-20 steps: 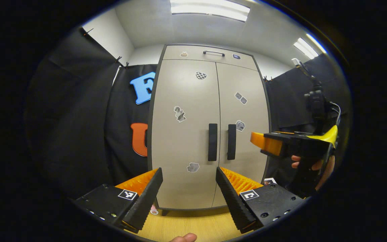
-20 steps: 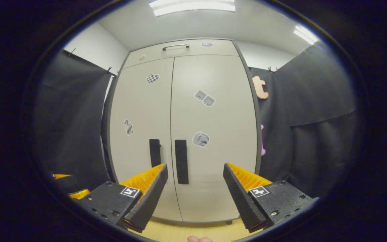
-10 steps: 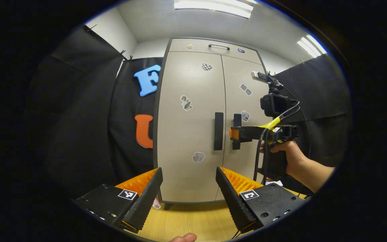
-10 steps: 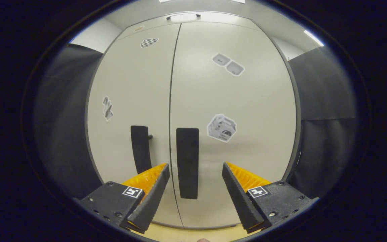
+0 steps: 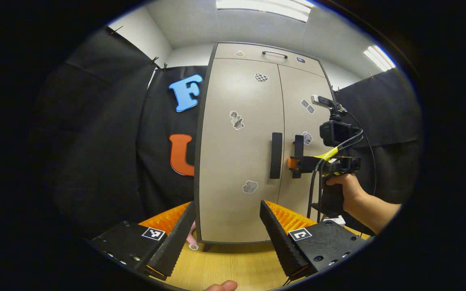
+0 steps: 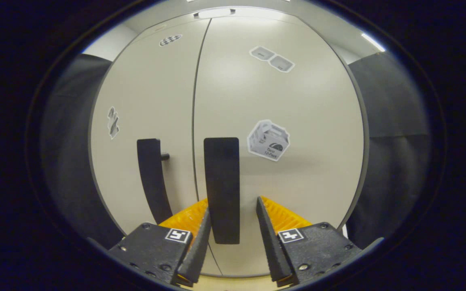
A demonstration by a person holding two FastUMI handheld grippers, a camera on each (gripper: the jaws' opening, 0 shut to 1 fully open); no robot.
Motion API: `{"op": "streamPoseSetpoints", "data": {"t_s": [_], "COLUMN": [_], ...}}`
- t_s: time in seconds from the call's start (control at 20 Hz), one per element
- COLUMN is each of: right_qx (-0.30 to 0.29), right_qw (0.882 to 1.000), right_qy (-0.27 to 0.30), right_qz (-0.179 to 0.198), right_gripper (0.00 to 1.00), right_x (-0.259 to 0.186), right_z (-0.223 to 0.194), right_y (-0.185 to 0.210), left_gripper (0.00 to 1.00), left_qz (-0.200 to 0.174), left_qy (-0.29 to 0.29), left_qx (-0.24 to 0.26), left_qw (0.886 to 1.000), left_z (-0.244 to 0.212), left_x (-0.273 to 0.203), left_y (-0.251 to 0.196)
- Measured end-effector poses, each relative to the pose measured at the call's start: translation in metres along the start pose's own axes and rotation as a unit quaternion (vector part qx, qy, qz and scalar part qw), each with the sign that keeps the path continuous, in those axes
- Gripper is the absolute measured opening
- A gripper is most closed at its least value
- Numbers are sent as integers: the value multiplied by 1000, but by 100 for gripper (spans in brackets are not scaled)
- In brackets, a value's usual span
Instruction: Open the right door of the double-door shoe cabinet with the right hand, and open the left door with the left hand.
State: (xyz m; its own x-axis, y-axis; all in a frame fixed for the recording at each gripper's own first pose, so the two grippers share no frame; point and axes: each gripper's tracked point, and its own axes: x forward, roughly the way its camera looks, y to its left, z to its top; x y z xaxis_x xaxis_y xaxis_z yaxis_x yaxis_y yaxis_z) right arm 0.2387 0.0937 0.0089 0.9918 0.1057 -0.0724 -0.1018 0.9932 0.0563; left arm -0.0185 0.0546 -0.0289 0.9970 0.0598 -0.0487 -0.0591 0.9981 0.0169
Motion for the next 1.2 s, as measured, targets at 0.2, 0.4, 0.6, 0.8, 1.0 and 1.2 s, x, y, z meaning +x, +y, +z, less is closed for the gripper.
{"op": "streamPoseSetpoints", "data": {"t_s": [0.2,0.4,0.6,0.8,1.0,1.2], "right_qx": [-12,-2,1,-1,-11,-13], "right_qw": [1000,1000,1000,998,998,998], "right_qy": [-7,9,18,27,27,24], "right_qz": [-11,0,25,49,56,62], "right_gripper": [33,32,29,27,25,22], "right_x": [0,-8,-41,-72,-99,-125], "right_z": [0,-1,1,5,7,5], "right_y": [0,-1,-4,-7,-17,-34], "left_gripper": [95,95,95,95,95,95], "left_qz": [0,1,2,-4,-4,-3], "left_qy": [-4,-6,-16,-18,-23,-27], "left_qx": [-1,3,8,8,17,22], "left_qw": [1000,1000,1000,1000,1000,999], "left_z": [1,4,10,9,10,12], "left_x": [1,5,9,8,8,8], "left_y": [2,6,8,3,2,1]}}
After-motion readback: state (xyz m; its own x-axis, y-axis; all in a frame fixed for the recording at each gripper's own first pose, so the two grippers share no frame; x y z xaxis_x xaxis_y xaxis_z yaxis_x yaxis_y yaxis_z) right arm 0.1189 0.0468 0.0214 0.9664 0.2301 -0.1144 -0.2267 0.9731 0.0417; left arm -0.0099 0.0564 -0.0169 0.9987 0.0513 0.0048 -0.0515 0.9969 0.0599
